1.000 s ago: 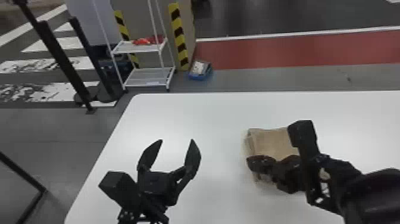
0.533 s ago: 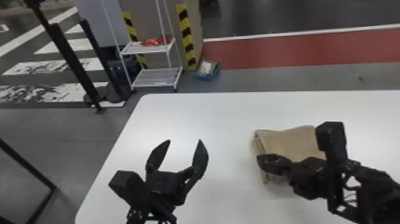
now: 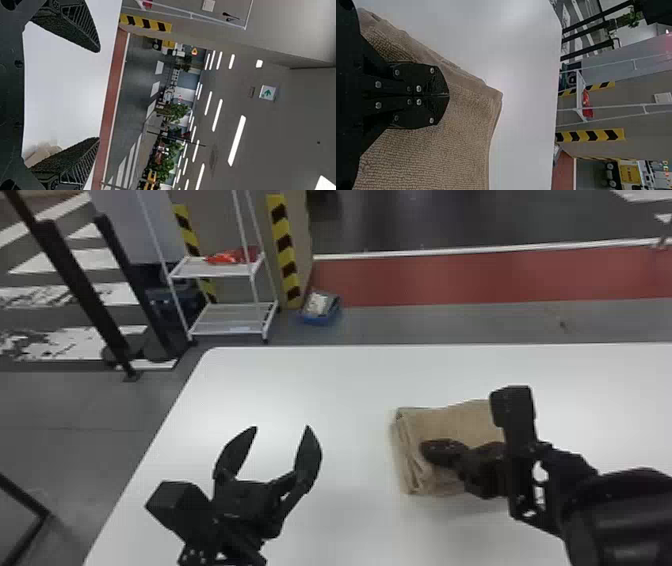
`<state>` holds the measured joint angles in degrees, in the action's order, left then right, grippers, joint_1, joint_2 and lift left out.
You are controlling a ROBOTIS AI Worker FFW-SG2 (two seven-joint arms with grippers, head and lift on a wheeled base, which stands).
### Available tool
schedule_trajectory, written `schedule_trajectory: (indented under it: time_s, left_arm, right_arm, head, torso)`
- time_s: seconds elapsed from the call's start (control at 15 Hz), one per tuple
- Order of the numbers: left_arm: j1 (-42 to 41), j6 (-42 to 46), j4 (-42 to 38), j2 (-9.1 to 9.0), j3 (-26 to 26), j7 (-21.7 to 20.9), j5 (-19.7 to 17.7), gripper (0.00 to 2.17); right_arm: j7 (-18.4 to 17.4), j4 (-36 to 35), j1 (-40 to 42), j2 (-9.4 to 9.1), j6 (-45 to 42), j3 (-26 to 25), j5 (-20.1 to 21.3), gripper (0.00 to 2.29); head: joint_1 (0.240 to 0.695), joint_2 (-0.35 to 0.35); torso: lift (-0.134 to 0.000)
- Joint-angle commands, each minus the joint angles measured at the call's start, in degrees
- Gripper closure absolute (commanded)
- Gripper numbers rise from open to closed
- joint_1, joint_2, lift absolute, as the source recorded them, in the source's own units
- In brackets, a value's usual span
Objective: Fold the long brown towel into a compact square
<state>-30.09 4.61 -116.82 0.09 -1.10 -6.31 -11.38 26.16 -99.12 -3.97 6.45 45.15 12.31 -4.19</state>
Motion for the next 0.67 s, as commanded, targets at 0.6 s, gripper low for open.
schedule_trajectory:
  time_s: [0.6]
  left_arm:
    - [0.7, 0.0, 0.7, -0.24, 0.4, -0.1, -0.2, 0.09]
  right_arm:
    - [6.9, -11.0, 7.0, 0.76, -1.4, 0.3, 0.5, 1.78]
  head:
    - [0.695, 0.230]
  torso:
    - [-0.123]
